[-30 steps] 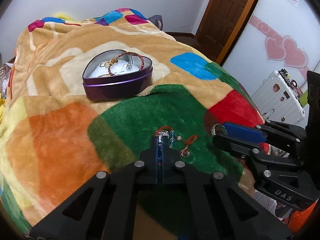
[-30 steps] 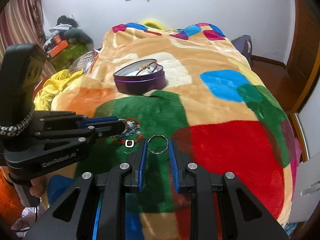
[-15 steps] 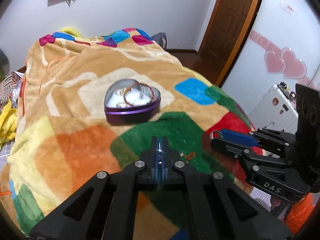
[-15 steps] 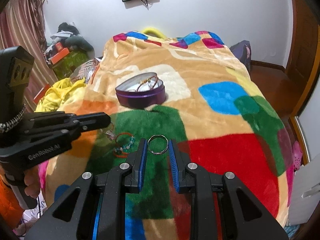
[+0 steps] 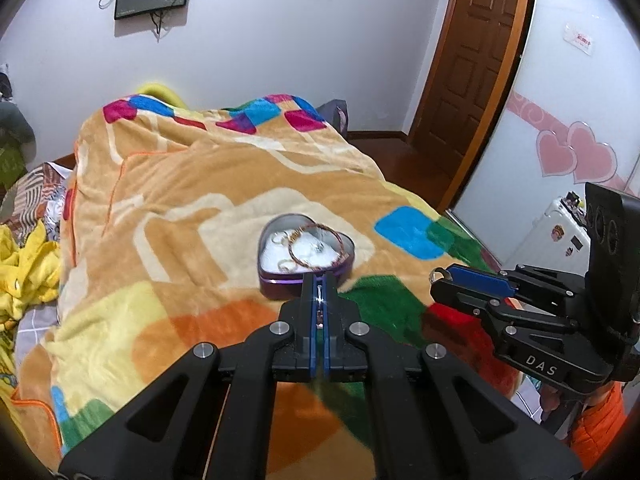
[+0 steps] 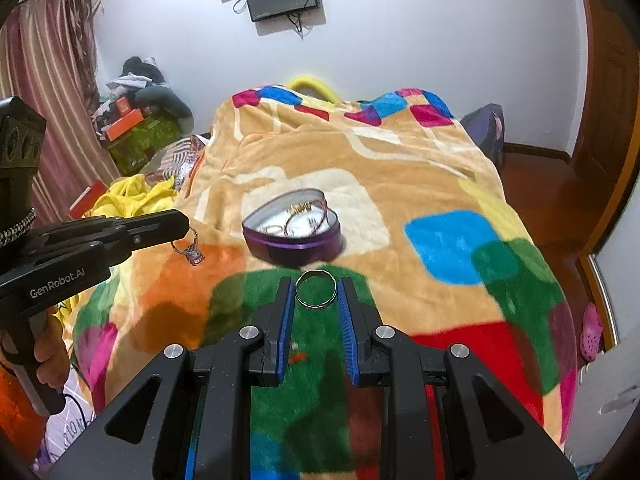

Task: Organize jewelry
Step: 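Carry both pieces to the heart tin and lower them inside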

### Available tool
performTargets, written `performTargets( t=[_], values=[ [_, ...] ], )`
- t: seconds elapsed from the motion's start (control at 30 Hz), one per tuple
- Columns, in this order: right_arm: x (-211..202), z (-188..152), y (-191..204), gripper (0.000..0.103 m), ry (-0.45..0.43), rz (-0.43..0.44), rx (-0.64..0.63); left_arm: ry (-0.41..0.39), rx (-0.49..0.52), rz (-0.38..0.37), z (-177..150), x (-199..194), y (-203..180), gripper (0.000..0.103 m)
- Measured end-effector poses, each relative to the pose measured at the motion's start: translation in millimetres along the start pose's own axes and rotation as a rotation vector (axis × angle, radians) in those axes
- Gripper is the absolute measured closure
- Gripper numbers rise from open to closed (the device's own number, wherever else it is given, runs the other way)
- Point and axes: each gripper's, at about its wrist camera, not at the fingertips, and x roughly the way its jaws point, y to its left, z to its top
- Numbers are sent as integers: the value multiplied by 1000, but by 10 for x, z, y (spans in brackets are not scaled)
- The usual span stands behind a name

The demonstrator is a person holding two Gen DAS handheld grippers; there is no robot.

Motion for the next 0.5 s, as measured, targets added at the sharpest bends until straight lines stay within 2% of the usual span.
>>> performTargets(
  t=[0.5],
  values=[
    [160, 304, 18, 83, -50, 24, 7, -49, -9, 21, 236, 122, 201, 102]
  ],
)
